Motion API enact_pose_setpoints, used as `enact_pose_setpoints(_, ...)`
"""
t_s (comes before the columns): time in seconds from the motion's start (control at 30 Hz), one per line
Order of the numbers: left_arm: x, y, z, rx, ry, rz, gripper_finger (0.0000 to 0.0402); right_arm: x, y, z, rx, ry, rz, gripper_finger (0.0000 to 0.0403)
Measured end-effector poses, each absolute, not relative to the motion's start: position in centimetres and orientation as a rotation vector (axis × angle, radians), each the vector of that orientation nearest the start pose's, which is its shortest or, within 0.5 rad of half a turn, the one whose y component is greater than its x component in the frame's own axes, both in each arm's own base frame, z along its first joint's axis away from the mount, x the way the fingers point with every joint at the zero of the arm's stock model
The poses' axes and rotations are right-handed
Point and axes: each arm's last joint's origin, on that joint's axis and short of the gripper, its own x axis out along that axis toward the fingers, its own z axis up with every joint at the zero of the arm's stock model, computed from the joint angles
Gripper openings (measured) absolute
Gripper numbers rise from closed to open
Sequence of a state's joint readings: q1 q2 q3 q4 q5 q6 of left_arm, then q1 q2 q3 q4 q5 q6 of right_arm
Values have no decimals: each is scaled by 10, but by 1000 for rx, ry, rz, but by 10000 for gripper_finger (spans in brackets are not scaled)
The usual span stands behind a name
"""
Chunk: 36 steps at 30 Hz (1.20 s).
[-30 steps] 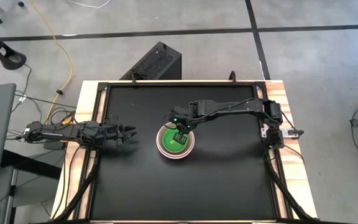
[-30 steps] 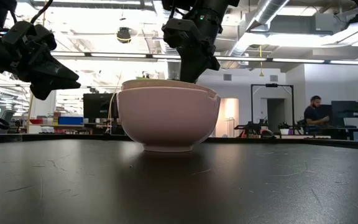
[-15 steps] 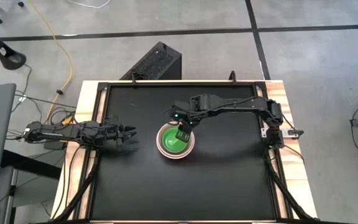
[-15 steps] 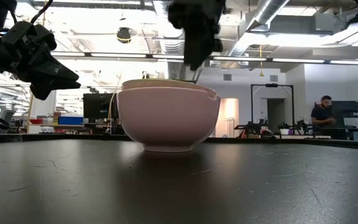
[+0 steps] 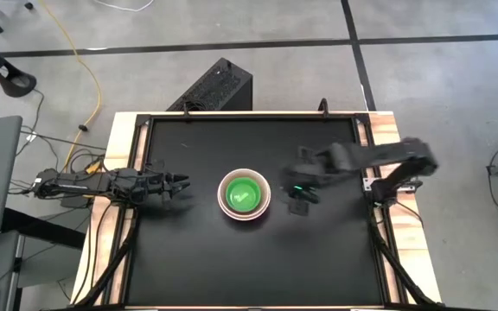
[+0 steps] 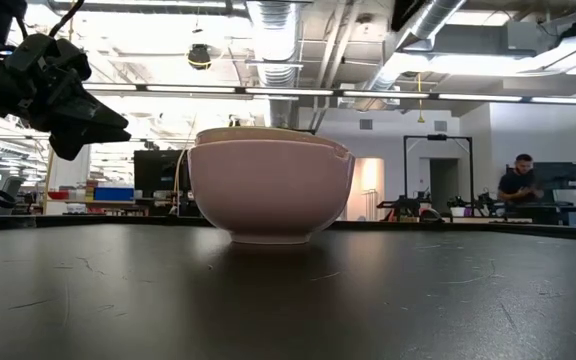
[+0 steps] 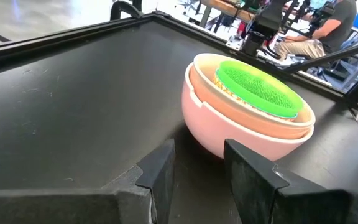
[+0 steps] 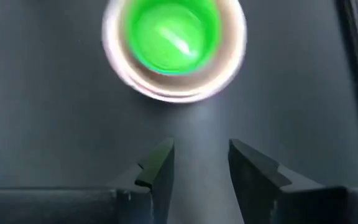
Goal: Nest bowls inside each other by size order
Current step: Return to Home Position
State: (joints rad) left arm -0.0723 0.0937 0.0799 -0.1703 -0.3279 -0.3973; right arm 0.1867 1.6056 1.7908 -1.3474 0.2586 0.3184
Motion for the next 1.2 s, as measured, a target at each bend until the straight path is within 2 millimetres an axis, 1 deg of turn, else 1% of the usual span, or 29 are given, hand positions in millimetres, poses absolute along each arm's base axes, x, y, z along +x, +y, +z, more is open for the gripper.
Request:
enact_pose_setpoints(0.07,97,2,167,-357,127,288,128,272,54,381,41,1005,-205,167)
enact_pose_setpoints(0.13,97,2,167,-352,127,291,128,254,54,372,69,875,-167,166)
enact_pose_setpoints(0.33,97,3,168,-343,123,311,128,211,39,322,103,473,-81,166)
enact_pose_setpoints(0.5,97,3,167,-355,122,311,128,172,26,274,143,286,-47,166)
enact_pose_setpoints(0.63,97,3,167,-358,132,313,128,147,22,235,176,166,-28,164)
enact_pose_setpoints(0.73,96,3,167,-359,132,313,128,134,21,211,191,99,-1,156)
enact_pose_setpoints(0.8,96,3,167,-359,133,313,128,128,20,196,194,83,7,147)
enact_pose_setpoints(0.93,96,3,167,-359,134,313,128,119,18,169,182,103,2,127)
enact_pose_setpoints(1.03,96,3,167,-358,134,314,128,114,17,159,158,99,4,116)
enact_pose_setpoints(1.2,96,4,167,-356,129,337,128,109,16,155,141,133,2,107)
